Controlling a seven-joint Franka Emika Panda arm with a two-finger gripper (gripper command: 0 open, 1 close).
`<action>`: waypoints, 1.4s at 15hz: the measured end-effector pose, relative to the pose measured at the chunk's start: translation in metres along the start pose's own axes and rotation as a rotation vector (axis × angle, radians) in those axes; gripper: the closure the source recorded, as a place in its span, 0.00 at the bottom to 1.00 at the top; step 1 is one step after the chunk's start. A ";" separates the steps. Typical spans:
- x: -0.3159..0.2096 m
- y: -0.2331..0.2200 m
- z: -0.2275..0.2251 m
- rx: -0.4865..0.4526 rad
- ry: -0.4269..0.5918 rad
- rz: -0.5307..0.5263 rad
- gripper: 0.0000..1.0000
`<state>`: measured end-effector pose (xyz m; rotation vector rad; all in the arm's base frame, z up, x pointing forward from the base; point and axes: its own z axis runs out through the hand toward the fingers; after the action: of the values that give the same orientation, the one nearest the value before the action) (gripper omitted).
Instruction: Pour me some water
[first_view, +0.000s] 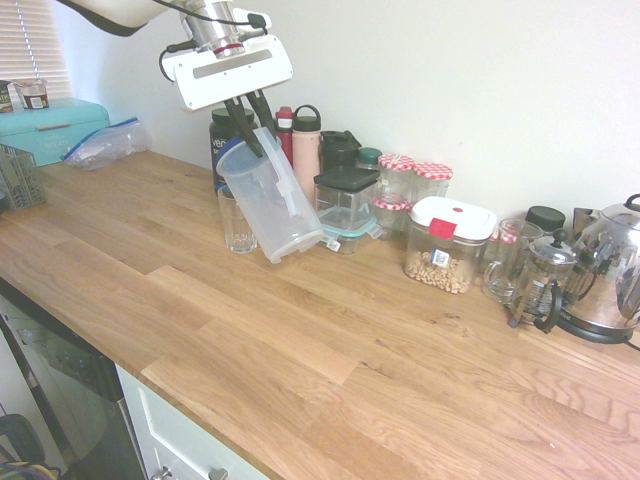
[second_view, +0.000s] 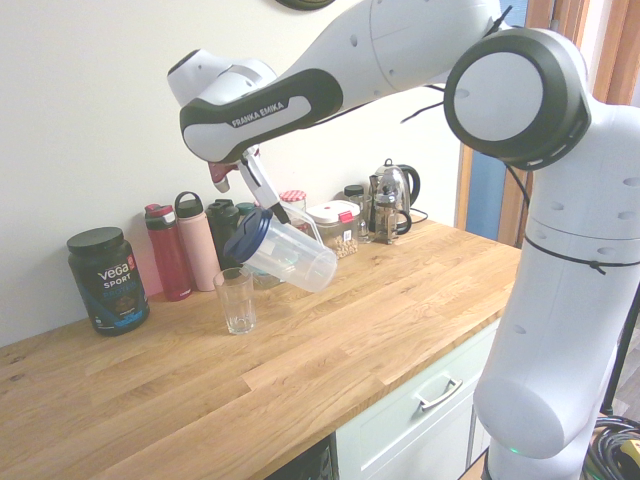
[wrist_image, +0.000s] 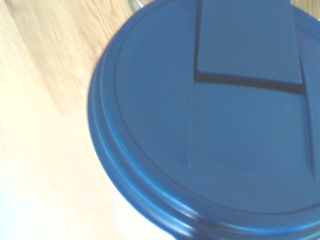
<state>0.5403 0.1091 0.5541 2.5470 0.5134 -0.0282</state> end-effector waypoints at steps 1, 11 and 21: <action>0.005 -0.003 0.003 -0.014 -0.006 -0.008 1.00; 0.012 -0.006 0.008 -0.070 -0.037 -0.027 1.00; -0.006 0.018 -0.011 -0.005 0.009 0.039 1.00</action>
<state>0.5409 0.0985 0.5729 2.5525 0.4664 -0.0015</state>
